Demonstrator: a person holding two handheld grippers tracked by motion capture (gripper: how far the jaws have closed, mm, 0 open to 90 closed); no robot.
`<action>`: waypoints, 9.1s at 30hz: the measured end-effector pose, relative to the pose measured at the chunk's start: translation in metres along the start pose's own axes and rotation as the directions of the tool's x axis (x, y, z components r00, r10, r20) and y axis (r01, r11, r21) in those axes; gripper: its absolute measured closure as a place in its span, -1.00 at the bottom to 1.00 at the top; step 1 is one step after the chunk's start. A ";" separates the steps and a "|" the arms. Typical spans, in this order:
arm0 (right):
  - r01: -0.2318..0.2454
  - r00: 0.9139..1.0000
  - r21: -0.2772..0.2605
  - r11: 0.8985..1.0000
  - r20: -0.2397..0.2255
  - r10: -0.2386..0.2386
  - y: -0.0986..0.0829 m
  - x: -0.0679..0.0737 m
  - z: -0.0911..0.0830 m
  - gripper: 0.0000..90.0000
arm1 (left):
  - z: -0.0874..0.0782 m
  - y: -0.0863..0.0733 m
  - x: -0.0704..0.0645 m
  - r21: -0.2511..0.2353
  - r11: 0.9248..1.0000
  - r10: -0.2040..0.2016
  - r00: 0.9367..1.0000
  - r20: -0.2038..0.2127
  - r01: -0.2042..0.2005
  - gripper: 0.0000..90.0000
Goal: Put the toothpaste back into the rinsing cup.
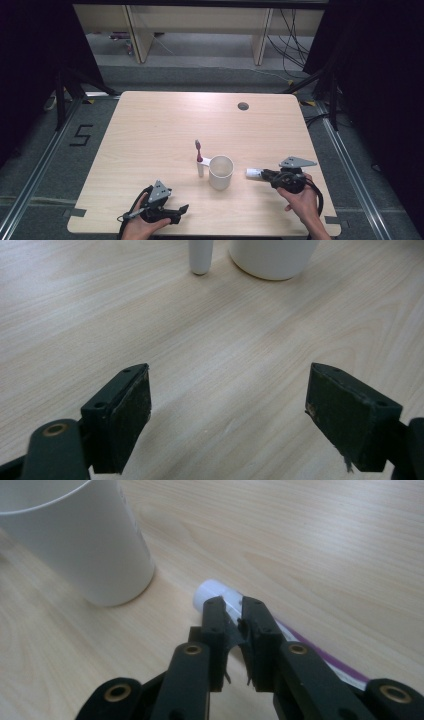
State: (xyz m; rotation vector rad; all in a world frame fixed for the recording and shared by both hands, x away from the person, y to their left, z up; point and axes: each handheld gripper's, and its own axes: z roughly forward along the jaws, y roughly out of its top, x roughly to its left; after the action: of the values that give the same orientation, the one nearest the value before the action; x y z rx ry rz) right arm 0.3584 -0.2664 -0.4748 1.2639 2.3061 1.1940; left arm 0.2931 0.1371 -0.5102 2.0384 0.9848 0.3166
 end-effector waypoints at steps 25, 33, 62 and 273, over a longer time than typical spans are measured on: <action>0.043 0.998 0.102 0.994 0.049 -0.048 0.030 0.005 0.062 0.95 | 0.000 -0.001 -0.002 0.012 1.000 0.014 1.000 0.009 -0.014 -0.60; 0.061 0.998 0.111 0.992 0.001 -0.062 0.020 0.021 0.058 0.95 | -0.001 -0.001 -0.002 0.013 1.000 0.016 1.000 -0.003 -0.015 -0.60; 0.153 0.986 0.223 0.963 -0.094 -0.135 -0.063 0.024 -0.046 0.96 | 0.002 -0.003 -0.006 0.013 1.000 0.010 1.000 0.013 -0.010 -0.59; 0.151 0.930 -0.316 0.937 -0.276 -0.243 0.111 0.072 0.051 0.72 | 0.000 -0.003 -0.007 0.007 1.000 0.022 0.999 0.023 -0.022 -0.57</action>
State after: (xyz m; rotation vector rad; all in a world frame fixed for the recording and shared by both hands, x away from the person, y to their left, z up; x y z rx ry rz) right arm 0.4092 -0.1502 -0.4115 0.7631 2.2813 1.6806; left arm 0.2872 0.1329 -0.5114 2.0564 0.9516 0.3006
